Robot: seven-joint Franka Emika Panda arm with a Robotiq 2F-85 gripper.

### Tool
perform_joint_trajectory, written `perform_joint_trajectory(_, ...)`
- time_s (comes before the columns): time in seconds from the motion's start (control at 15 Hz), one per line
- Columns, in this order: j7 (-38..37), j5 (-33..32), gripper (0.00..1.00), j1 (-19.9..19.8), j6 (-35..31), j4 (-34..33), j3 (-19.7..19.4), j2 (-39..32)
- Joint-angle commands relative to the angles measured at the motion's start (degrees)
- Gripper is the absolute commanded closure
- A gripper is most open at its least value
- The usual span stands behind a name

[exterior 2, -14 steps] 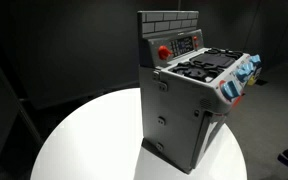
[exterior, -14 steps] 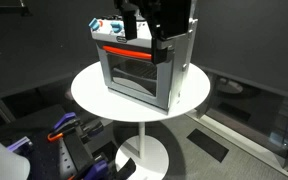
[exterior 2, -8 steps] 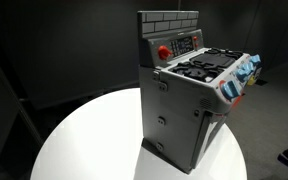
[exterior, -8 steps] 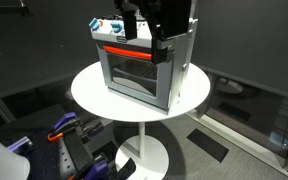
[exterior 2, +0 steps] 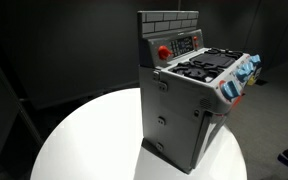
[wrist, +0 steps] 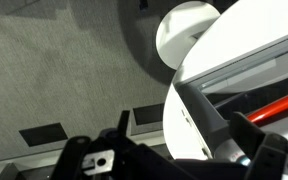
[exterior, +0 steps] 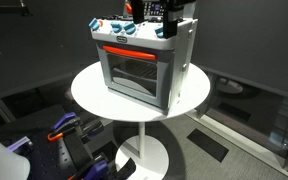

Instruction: Press the button on the stove

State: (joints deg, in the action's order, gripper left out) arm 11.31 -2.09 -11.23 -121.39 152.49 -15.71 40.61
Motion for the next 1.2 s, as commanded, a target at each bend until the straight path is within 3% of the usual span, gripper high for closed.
perform_joint_trajectory(0.0, -2.58, 1.81, 0.0, 2.3, -1.9, -5.24, 3.08, -3.6)
perform_joint_trajectory(0.73, -7.6, 4.59, 0.0, 8.94, -13.74, -18.42, 9.88, -20.93)
perform_joint_trajectory(1.13, -9.97, 4.75, 0.0, 10.45, -16.21, -26.0, 12.68, -30.61)
